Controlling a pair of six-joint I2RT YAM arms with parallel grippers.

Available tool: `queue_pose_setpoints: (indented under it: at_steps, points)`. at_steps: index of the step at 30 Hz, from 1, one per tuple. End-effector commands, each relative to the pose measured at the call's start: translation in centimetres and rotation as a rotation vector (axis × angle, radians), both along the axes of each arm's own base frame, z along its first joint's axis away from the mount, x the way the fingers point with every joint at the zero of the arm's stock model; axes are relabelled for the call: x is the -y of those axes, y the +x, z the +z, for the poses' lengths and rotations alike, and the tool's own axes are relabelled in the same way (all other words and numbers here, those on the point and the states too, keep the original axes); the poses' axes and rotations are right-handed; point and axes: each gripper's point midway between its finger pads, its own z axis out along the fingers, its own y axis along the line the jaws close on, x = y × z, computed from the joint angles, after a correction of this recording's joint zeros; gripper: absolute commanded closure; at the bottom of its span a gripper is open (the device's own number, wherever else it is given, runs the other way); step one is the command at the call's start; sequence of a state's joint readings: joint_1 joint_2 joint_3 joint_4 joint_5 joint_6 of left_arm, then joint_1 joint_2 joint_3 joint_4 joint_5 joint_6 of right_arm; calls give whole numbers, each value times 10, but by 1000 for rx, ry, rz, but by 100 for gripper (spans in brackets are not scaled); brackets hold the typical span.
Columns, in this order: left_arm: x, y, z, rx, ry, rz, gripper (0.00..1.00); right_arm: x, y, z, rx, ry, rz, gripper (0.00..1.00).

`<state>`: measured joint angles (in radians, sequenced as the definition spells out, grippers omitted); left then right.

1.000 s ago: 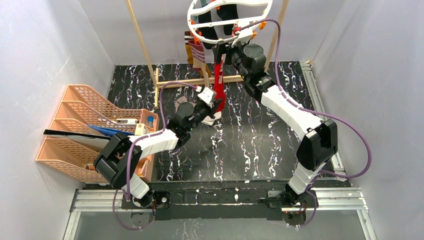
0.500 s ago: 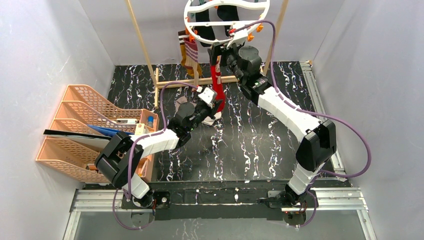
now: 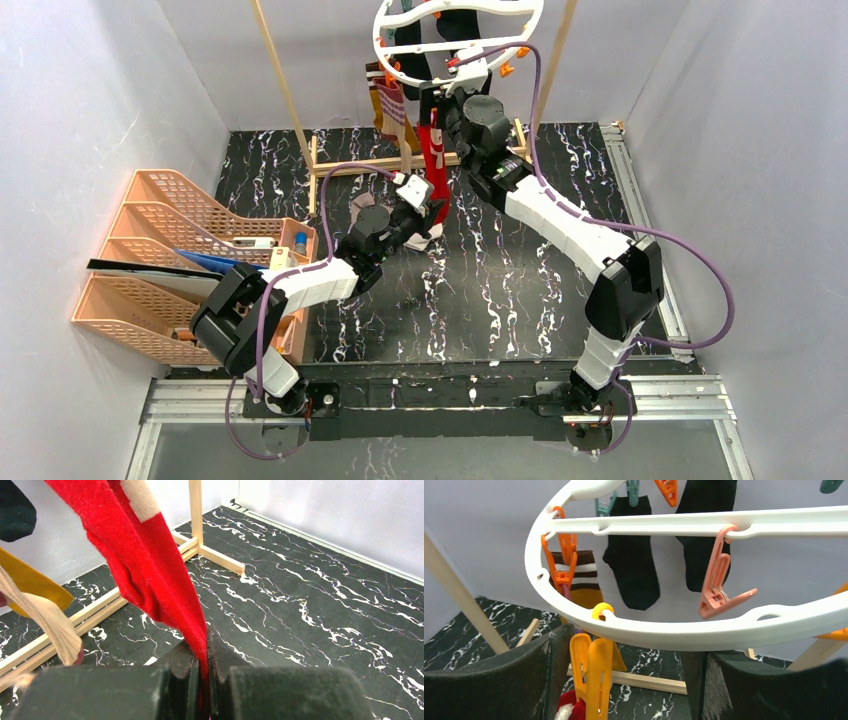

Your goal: Remove the socks clipped to the hanger

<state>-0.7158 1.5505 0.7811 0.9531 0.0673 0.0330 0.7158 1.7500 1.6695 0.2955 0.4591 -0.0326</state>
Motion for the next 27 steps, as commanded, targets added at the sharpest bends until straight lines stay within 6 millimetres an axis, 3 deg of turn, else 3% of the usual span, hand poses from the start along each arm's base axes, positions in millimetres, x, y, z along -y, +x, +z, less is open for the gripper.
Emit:
queue_pose_setpoints:
  at_steps: [1, 11, 27]
  points:
    - [9, -4, -3, -19, 9, -32, 100, 9, 1, 39, 95, 37, -80, 18]
    - [10, -4, -9, -29, 18, -34, 100, -5, -6, 33, 137, -54, -139, 14]
    - [8, -4, -14, -38, 26, -28, 100, -6, -7, 32, 171, -110, -234, 10]
